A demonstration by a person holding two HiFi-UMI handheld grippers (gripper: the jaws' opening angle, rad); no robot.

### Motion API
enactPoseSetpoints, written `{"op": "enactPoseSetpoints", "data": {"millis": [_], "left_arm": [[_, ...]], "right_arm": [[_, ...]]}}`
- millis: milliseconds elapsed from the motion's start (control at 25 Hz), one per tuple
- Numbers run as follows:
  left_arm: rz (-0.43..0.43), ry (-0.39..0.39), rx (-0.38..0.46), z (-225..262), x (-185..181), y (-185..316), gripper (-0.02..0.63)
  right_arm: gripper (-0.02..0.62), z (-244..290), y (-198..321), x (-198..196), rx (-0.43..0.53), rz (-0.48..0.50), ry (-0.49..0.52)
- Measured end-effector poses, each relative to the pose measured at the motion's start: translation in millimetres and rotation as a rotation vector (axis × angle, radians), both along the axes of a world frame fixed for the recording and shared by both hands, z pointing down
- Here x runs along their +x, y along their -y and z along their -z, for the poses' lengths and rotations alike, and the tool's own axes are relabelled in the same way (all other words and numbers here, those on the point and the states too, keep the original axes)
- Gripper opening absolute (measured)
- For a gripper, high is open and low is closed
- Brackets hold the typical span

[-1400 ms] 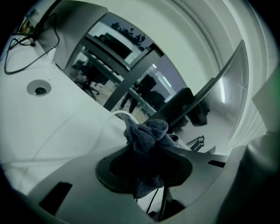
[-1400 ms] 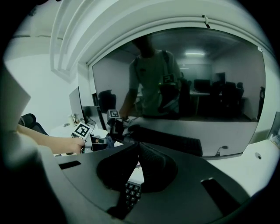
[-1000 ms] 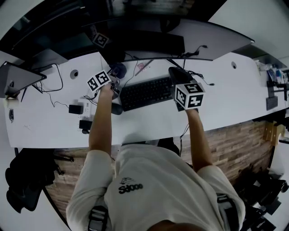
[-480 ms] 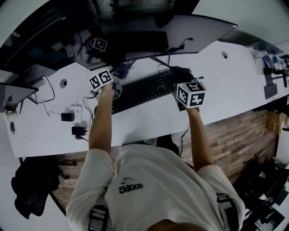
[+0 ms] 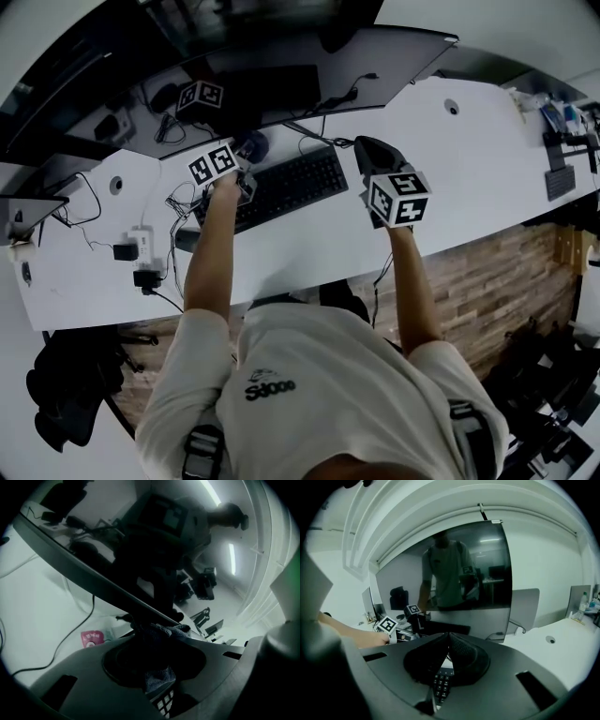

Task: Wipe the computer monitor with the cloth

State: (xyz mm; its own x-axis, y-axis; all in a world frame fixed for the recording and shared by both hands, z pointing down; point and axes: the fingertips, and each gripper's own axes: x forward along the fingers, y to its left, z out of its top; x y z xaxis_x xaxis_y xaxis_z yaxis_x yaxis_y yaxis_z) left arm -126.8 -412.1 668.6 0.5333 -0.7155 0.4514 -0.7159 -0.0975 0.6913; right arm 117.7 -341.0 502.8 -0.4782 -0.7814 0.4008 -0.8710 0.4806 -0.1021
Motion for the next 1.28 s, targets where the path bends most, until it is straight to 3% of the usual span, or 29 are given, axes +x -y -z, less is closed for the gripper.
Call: {"op": "enactPoseSetpoints", "data": {"millis": [640,800,1280], "left_arm": [[0.002,-0.094,0.0,1.2,133.9,24.7,0.135],[-0.003,-0.064,0.017,2.3,155.8,31.3,0.135],[-0.042,-0.036,0.002,3.8,202.7,36.0,0.133]], "right_arm": [[0.006,-7.7,22.8,122.7,0.0,-0.03,0.011],[0.006,-7.6,34.6,150.5,0.004,-0.019,0.006],[0.006,-13.0,47.6,172.7,0.008,0.032,0.03]]}}
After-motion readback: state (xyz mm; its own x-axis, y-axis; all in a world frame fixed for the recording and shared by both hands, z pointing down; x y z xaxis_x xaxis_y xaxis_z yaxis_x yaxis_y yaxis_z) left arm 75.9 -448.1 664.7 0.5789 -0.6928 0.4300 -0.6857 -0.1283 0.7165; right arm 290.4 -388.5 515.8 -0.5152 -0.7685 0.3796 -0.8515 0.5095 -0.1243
